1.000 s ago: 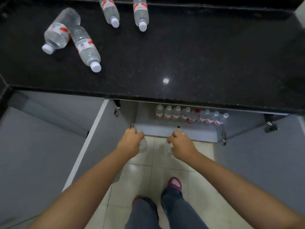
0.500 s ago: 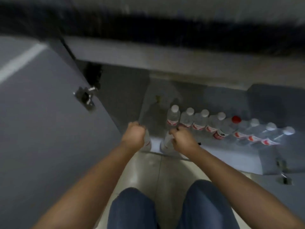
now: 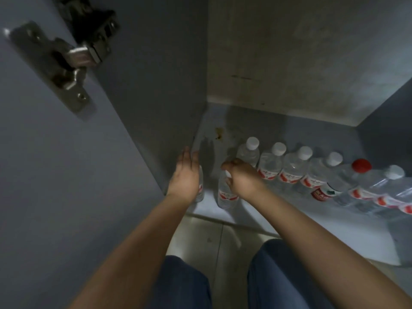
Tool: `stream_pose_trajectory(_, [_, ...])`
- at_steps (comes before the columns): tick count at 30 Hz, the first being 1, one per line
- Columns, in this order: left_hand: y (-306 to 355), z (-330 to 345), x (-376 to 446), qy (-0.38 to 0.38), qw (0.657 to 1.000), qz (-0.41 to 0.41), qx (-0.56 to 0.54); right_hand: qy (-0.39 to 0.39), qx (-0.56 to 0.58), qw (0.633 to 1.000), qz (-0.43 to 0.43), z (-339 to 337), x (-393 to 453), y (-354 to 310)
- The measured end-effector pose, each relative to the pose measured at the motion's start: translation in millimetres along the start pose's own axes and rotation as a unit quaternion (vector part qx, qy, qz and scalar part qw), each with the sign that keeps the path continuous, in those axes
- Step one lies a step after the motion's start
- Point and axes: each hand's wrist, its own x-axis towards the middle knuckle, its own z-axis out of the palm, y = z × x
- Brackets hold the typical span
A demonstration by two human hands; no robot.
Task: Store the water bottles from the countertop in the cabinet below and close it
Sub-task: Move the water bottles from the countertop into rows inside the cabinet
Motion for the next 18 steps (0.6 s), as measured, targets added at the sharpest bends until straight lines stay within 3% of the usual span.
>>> stream_pose_trajectory(10, [-7.2, 10.8, 4.6, 0.020, 1.000, 0.004, 0.012, 0.017, -0.011, 1.000, -0.006, -24.3, 44.2, -13.9])
stream_pose_trajectory(18, [-7.9, 15.2, 8.4, 0.023, 1.000, 0.007, 0.009, 0.037, 0.022, 0.998, 0.048, -26.3, 68.1, 3.1])
